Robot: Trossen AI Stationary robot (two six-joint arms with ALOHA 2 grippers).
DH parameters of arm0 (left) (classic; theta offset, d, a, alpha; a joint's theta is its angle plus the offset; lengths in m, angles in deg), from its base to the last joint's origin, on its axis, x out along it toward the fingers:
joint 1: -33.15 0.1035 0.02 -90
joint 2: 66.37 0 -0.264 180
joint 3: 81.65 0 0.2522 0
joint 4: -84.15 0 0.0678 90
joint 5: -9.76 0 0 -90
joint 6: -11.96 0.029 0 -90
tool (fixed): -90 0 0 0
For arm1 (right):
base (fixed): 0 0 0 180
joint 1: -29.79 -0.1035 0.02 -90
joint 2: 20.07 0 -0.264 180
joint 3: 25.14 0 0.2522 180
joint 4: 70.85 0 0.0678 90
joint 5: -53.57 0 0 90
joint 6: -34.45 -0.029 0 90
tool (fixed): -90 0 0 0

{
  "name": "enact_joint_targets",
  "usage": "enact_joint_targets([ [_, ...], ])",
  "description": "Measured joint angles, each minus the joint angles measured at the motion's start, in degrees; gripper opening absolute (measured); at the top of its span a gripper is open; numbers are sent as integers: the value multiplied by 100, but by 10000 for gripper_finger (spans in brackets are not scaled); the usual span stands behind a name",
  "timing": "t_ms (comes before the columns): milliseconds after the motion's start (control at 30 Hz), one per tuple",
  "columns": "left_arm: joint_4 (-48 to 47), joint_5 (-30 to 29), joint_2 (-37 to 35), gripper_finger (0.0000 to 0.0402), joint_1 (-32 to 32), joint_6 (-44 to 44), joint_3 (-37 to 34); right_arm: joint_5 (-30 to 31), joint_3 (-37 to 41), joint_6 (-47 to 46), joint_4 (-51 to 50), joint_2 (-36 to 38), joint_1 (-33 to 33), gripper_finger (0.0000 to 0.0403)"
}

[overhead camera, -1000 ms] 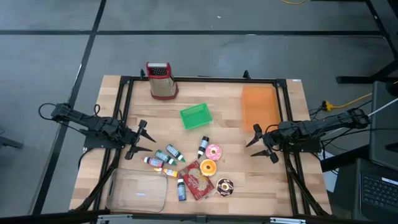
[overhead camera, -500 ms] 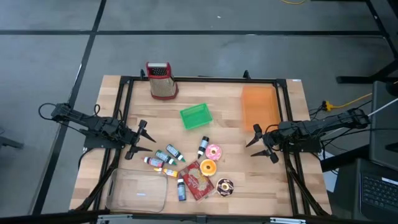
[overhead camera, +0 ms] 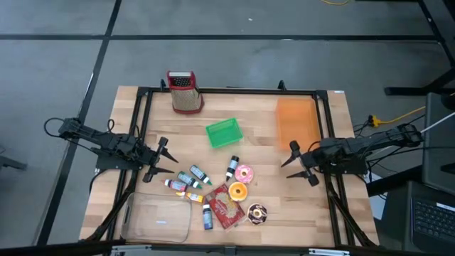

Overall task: Pick & Place Food Item
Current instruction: Put the blue donut into the green bin

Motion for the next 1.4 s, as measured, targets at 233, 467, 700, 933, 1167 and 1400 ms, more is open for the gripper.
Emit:
enact_joint_targets([
  [233, 72, -53, -1, 189, -1, 425, 0, 273, 0, 50, 1067, 2, -1, 226],
  [467, 575, -56, -1, 189, -1, 939, 0, 389, 0, 164, 1983, 2, -1, 226],
  [700, 1564, -50, -2, 189, -2, 777, 0, 468, 0, -406, 2146, 0, -1, 226],
  [933, 2384, -560, 0, 189, 0, 294, 0, 1459, 0, -1343, 2249, -12, 2, 226],
  [1167, 2376, -921, 0, 189, -2, -708, 0, 2055, 0, -1651, 2768, -192, 1, 226],
  [1400, 2144, -1183, 0, 189, 0, -1365, 0, 2644, 0, -1605, 3420, -641, -1, 226],
])
